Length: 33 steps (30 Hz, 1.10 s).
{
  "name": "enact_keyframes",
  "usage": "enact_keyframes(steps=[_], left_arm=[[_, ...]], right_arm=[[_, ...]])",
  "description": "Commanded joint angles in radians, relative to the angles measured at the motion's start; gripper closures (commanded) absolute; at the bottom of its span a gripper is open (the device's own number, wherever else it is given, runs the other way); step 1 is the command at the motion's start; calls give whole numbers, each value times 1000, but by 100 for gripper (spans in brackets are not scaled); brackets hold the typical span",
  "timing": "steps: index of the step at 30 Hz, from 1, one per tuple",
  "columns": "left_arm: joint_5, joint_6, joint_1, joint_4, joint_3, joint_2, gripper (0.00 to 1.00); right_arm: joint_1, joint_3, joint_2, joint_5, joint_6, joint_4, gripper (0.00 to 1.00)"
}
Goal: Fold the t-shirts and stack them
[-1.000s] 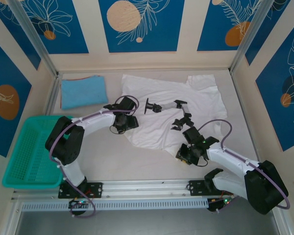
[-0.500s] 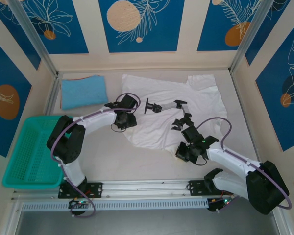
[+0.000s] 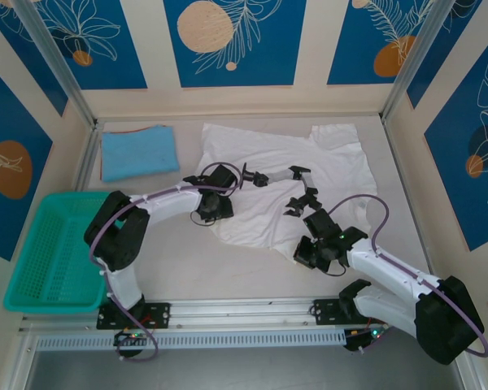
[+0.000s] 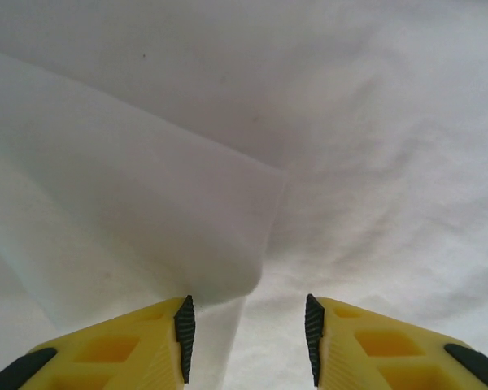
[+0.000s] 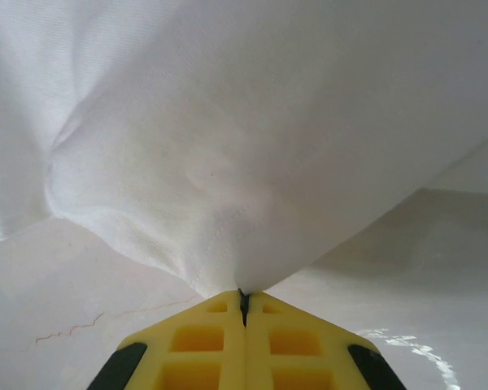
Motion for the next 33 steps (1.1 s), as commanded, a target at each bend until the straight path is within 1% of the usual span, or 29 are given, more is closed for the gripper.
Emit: enact_keyframes(steps=[1, 6, 10, 12, 14, 16, 20, 24, 28, 33], left_arm=[[-53, -7, -5, -24, 13, 25, 59], [-96, 5, -6, -50, 24, 32, 68], [-132, 15, -4, -75, 31, 12, 85], [-148, 22, -4, -85, 28, -10, 88], [-164, 32, -4, -99, 28, -33, 93], [-176, 45, -4, -115, 27, -61, 96], [-165, 87, -3, -142, 5, -125, 95], [-150, 149, -6, -199, -58, -212, 95], [-158, 177, -5, -264, -177, -354, 94], [-208, 155, -4, -332, -299, -558, 90]], right_arm=[[6, 34, 9, 11, -10, -24, 100], [6, 29, 7, 12, -10, -23, 100], [5, 37, 6, 10, -14, -26, 100], [5, 44, 6, 11, -15, -33, 100], [6, 46, 4, 12, -17, -37, 100], [7, 50, 2, 11, -19, -41, 100], [7, 59, 1, 3, -28, -48, 100], [6, 82, -5, -10, -44, -72, 100], [7, 105, -18, -22, -62, -103, 100], [7, 123, -57, -22, -62, -130, 100]])
